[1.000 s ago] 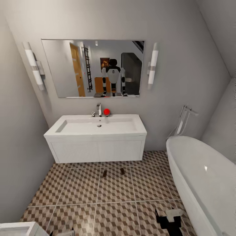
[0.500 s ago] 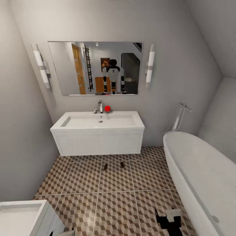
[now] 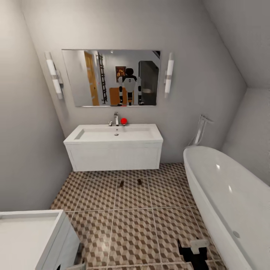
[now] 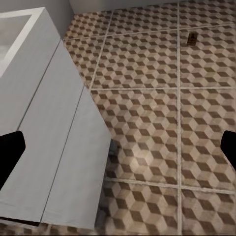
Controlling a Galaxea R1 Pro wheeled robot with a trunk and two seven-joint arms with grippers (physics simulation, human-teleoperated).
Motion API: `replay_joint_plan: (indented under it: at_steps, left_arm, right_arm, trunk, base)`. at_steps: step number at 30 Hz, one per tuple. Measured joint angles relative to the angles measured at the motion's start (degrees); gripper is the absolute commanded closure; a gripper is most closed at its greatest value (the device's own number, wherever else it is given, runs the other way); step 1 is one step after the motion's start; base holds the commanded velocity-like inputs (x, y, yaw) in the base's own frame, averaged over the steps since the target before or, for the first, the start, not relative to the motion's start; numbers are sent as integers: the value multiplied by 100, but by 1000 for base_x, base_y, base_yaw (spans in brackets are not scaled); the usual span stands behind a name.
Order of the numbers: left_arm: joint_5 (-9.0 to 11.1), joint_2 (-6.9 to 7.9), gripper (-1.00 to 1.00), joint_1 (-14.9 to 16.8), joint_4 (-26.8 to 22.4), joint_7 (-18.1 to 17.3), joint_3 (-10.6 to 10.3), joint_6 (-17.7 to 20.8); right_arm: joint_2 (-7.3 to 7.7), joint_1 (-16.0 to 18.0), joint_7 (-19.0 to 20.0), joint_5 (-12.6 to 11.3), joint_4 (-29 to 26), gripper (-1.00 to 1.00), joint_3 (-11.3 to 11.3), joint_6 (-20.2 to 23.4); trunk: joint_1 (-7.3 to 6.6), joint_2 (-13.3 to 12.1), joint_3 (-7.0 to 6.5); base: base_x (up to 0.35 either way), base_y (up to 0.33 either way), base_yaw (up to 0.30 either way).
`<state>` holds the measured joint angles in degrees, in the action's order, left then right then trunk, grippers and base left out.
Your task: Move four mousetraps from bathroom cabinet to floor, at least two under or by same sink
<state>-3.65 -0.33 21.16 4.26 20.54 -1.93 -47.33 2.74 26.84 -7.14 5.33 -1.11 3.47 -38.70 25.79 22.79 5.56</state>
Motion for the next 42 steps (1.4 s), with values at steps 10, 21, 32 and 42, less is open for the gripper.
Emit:
replay_joint_plan:
  at_steps: [10, 21, 32, 42]
  left_arm:
    - [0, 0, -100, 0, 0, 0, 0, 0]
    - [0, 0, -100, -1, -1, 1, 5, 1]
    - [0, 1, -100, -2, -2, 0, 1, 0]
    - [-1, 0, -100, -2, -2, 0, 0, 0]
  right_arm:
    - [5, 0, 0, 0, -1, -100, 0, -1]
    - [0, 1, 0, 0, 0, -100, 0, 3]
    - [-4, 1, -7, 0, 1, -100, 0, 2]
    - [-4, 1, -9, 0, 1, -100, 0, 6]
  trunk:
    - [0, 0, 0]
    - [0, 0, 0]
    - [-3, 0, 0]
    - [-4, 0, 0]
  base:
    - [-337, 0, 0]
    - [-338, 0, 36]
    - [-226, 0, 223]
    - [-24, 0, 253]
